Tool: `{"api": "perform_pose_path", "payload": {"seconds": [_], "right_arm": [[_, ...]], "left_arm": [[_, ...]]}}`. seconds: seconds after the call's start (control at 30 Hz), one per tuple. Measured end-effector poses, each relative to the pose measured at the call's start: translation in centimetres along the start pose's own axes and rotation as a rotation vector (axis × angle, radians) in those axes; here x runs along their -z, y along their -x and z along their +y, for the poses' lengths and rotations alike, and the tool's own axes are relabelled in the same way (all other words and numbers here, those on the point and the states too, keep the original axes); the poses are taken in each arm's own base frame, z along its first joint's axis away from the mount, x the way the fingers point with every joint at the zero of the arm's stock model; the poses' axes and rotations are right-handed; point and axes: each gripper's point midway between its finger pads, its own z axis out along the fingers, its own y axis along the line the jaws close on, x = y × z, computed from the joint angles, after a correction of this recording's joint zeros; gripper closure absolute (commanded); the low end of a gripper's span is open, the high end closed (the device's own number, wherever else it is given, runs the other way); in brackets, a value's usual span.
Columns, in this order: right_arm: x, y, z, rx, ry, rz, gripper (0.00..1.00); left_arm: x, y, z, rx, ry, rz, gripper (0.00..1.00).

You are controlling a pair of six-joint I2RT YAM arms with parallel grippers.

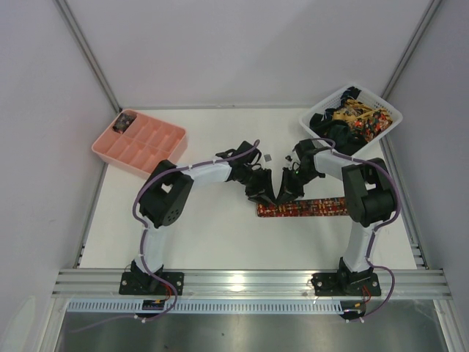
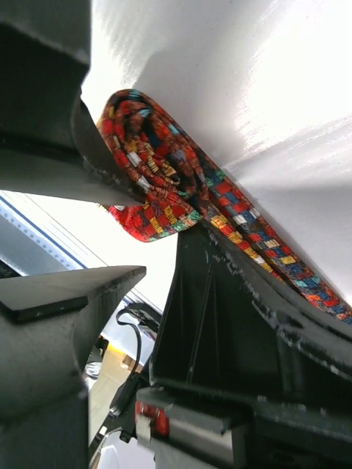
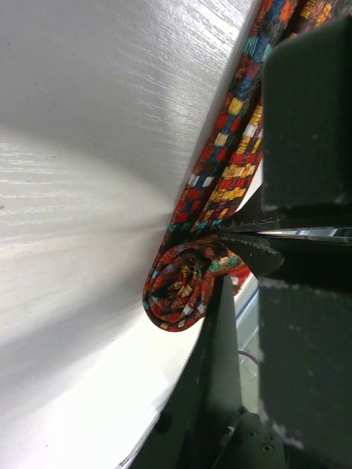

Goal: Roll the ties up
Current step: Roll the tie

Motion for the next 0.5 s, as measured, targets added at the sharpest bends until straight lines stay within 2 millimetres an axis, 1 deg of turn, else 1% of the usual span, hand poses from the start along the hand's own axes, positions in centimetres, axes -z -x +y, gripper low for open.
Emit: {"api": "perform_pose_path", "payload": {"seconds": [0.07, 0.1, 0.23, 0.37, 0.5], "right_arm": [[0.1, -0.1, 0.1, -0.002, 0.001, 0.004, 0.96], [0.1, -0.1, 0.1, -0.003, 0.003, 0.007, 0.96], [0.7, -0.1, 0.5, 0.003, 0.003, 0.001, 0.96], [1.5, -0.2, 1.6, 0.028, 0.023, -0.017, 0.96], [1.3, -0.5, 2.2, 0.049, 0.033, -0.011, 0.96]], "left_arm": [[-0.2, -0.2, 0.2, -0.002, -0.006, 0.001, 0.51], [-0.2, -0.3, 0.2, -0.002, -0.01, 0.001, 0.51], [-0.1, -0.4, 0.1, -0.008, -0.024, -0.004, 0.51], [-0.2, -0.4, 0.0, -0.013, -0.033, -0.008, 0.51], [-0.2, -0.4, -0.1, -0.015, -0.037, -0.006, 0.51]]}}
